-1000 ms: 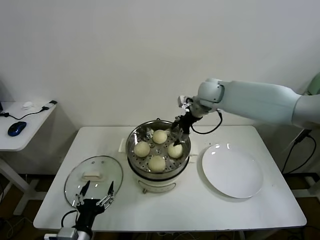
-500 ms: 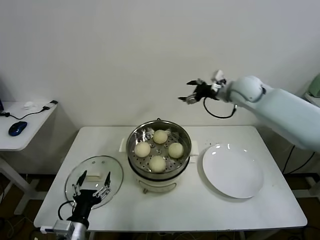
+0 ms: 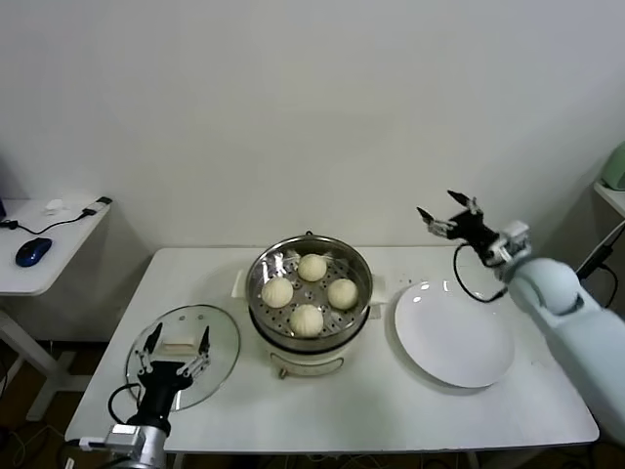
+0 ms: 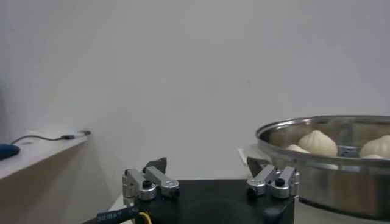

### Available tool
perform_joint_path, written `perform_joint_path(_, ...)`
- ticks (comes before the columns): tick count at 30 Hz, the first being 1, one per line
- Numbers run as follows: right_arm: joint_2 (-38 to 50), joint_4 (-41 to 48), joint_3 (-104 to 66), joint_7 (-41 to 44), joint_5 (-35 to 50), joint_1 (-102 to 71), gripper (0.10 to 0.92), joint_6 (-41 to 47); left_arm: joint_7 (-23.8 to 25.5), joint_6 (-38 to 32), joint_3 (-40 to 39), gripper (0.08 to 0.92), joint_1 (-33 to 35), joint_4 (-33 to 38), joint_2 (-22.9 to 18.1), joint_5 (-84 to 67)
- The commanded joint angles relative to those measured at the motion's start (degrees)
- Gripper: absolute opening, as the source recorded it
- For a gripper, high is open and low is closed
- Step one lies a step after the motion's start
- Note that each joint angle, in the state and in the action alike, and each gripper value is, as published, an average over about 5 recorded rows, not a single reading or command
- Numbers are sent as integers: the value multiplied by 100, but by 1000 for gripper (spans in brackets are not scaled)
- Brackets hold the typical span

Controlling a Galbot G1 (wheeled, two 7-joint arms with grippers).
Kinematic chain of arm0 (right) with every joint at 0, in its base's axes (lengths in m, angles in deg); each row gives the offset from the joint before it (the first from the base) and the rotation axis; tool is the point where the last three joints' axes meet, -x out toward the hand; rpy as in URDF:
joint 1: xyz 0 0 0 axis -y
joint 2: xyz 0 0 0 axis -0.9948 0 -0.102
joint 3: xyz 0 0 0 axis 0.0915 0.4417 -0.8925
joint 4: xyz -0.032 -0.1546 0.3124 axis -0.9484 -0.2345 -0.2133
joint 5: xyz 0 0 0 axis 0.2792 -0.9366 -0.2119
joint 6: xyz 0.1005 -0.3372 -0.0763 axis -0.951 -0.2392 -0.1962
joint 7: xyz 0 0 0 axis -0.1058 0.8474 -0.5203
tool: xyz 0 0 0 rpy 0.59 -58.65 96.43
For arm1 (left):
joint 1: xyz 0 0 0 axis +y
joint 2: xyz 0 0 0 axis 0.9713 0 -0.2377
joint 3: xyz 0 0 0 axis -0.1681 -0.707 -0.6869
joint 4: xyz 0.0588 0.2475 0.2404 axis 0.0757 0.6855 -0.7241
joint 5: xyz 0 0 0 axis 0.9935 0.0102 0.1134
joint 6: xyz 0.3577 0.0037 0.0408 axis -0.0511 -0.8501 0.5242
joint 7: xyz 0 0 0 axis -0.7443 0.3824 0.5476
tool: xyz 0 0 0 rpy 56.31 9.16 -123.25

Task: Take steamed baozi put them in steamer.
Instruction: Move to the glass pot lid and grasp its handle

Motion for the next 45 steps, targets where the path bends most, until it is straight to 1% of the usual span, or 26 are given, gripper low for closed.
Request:
perform_joint_path(1,-1772,-105,-2738,-320,-1147,-3727,823,-1590,-25,-131,27,823,-49,-60,16,199)
perform_joint_path(3,-2083,-28,-2634,-320,-1217,-3786,823,-1683,-157,-214,18,823,-55,-109,27,424)
perform_joint_path(5,-2311,18,-2516,-357,-1339,-3840,823,-1723,-388,-285,6,823,-45,-148,64,754)
perform_joint_path(8,-2552,32,-2357,-493,-1552,-3898,823,-1683,-880,-341,-23,823,-14,-229,208,1513)
perform_joint_path(10,-2654,7,-2288,-572,-1673,-3917,823,-1606,-1247,-391,-24,823,-9,-372,348,2337)
perform_joint_path(12,-2670,-65,-2222,-647,-1736,-3955,823,-1476,-1582,-536,31,823,-41,-662,494,3480)
perform_joint_path(15,-2484,-161,-2047,-822,-1716,-4016,823,-1337,-1921,-702,141,823,-96,-1253,689,5188)
perform_joint_path(18,-2227,-185,-1808,-1022,-1601,-4028,823,-1318,-2205,-382,122,823,-102,-1822,859,6501)
perform_joint_path(20,-2176,-195,-1755,-1075,-1557,-4011,823,-1309,-2351,-104,82,823,-143,-2151,911,7043)
perform_joint_path(24,-2216,-246,-1805,-1079,-1541,-3958,823,-1263,-2422,130,20,823,-326,-2662,880,7432)
perform_joint_path(28,-2208,-326,-1814,-1085,-1508,-3923,823,-1195,-2427,259,-23,823,-517,-2938,800,7434)
perform_joint_path(36,-2210,-432,-1839,-1100,-1499,-3902,823,-1110,-2404,377,-51,823,-900,-3172,668,7575)
perform_joint_path(45,-2234,-513,-1880,-1145,-1493,-3939,823,-1073,-2300,411,-162,823,-1218,-3245,524,7763)
